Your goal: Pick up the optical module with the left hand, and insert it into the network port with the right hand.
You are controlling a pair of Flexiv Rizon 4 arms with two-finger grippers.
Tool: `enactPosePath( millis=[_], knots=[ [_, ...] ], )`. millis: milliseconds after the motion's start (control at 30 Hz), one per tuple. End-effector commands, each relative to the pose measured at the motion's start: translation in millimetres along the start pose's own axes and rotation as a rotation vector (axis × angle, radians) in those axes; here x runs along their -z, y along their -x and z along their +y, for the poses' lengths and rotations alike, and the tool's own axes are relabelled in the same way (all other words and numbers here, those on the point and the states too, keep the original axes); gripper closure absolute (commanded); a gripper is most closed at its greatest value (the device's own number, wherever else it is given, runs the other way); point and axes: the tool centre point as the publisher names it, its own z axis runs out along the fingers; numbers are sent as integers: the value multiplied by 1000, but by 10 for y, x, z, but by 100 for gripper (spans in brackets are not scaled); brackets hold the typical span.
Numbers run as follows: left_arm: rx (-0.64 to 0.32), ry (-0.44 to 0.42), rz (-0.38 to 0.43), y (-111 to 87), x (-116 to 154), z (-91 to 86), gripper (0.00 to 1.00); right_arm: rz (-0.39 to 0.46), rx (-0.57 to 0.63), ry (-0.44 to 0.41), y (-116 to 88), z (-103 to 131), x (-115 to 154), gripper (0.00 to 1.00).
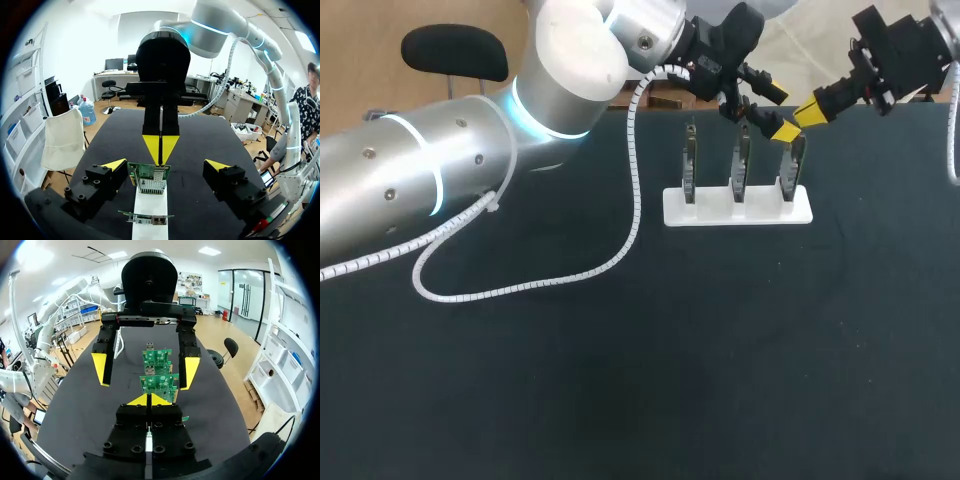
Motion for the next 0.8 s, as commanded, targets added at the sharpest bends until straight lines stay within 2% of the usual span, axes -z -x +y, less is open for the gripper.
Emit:
enactPosePath(
  millis=[33, 800],
  knots=[
    [1, -3, 4, 10, -4, 16, 0, 1, -2, 5, -46, -19, -40, 100],
    [1, -3, 4, 10, -4, 16, 0, -9, -16, 4, -55, -7, -48, 100]
  ],
)
